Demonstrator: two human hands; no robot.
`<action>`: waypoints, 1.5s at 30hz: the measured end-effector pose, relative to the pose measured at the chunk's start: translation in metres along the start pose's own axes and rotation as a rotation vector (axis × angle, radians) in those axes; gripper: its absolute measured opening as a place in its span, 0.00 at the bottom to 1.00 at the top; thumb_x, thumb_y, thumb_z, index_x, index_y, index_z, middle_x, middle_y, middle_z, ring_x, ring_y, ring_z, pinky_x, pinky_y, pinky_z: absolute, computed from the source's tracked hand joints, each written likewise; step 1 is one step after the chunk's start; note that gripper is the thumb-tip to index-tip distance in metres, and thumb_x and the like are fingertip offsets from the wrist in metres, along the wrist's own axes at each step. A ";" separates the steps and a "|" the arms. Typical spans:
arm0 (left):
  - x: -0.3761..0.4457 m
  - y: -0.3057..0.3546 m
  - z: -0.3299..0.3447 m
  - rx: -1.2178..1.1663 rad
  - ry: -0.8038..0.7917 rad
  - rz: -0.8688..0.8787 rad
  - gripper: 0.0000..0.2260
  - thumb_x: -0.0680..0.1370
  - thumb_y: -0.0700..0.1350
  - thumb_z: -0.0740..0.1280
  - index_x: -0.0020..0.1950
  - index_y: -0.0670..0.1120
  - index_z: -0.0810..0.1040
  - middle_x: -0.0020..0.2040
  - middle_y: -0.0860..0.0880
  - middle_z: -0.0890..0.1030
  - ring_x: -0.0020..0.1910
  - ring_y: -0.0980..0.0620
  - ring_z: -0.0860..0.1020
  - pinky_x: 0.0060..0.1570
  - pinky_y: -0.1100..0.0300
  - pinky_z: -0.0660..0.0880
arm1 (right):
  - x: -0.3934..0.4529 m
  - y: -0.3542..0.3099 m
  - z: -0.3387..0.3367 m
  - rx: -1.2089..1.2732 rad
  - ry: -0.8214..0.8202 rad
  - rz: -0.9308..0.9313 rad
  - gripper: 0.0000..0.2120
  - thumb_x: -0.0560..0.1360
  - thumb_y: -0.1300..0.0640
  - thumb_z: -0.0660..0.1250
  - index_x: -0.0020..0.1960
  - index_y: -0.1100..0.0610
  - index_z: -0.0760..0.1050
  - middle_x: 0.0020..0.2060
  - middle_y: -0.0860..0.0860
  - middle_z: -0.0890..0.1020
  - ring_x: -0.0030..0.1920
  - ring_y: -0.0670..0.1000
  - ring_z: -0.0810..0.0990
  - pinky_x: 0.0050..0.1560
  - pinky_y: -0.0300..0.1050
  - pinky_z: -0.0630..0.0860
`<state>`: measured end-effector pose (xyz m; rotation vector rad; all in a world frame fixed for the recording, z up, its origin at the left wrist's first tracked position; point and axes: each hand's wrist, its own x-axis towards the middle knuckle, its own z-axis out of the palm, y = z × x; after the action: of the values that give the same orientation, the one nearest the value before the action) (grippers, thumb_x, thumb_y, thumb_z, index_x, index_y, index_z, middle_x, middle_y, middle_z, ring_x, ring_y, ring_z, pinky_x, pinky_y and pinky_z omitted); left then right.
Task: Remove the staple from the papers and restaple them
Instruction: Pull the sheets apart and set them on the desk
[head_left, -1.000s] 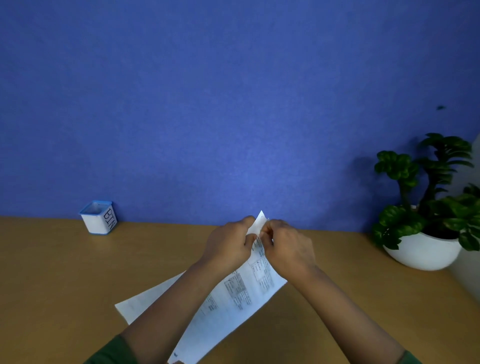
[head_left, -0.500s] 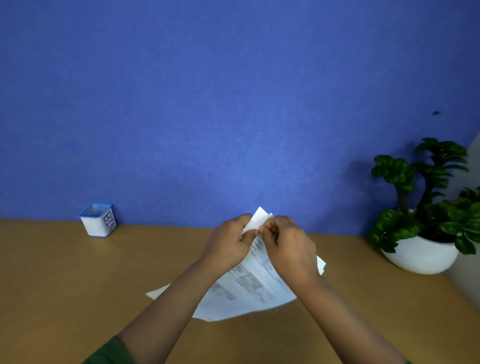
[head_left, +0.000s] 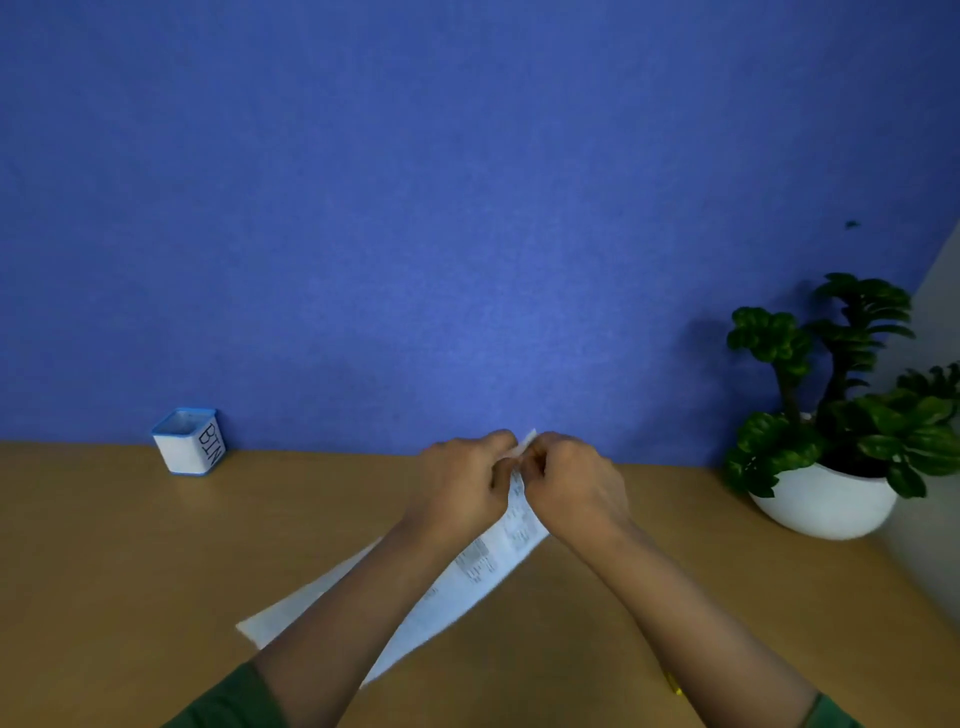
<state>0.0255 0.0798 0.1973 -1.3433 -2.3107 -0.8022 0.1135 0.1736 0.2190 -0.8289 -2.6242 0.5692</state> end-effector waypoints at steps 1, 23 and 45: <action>-0.001 0.001 0.000 0.092 0.035 0.071 0.03 0.69 0.40 0.64 0.36 0.46 0.74 0.25 0.46 0.76 0.23 0.45 0.74 0.25 0.60 0.64 | 0.002 -0.001 -0.003 0.001 -0.041 0.024 0.10 0.76 0.54 0.57 0.41 0.55 0.74 0.41 0.51 0.80 0.40 0.54 0.77 0.36 0.42 0.68; 0.024 -0.009 0.000 -0.968 -0.148 -0.686 0.06 0.74 0.38 0.68 0.37 0.44 0.82 0.35 0.44 0.84 0.36 0.45 0.81 0.45 0.49 0.78 | 0.014 0.010 0.023 0.195 0.418 -0.188 0.05 0.75 0.55 0.63 0.40 0.51 0.73 0.38 0.42 0.77 0.35 0.45 0.72 0.31 0.39 0.64; -0.008 -0.122 0.067 -1.053 0.164 -1.386 0.08 0.77 0.40 0.66 0.39 0.38 0.73 0.55 0.38 0.75 0.51 0.44 0.74 0.55 0.49 0.72 | -0.022 0.115 0.044 1.192 0.073 0.572 0.06 0.77 0.57 0.63 0.42 0.54 0.76 0.36 0.50 0.75 0.40 0.48 0.73 0.42 0.43 0.70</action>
<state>-0.0783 0.0684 0.1047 0.4836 -2.4554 -2.5680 0.1665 0.2347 0.1239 -1.0507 -1.4369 1.8900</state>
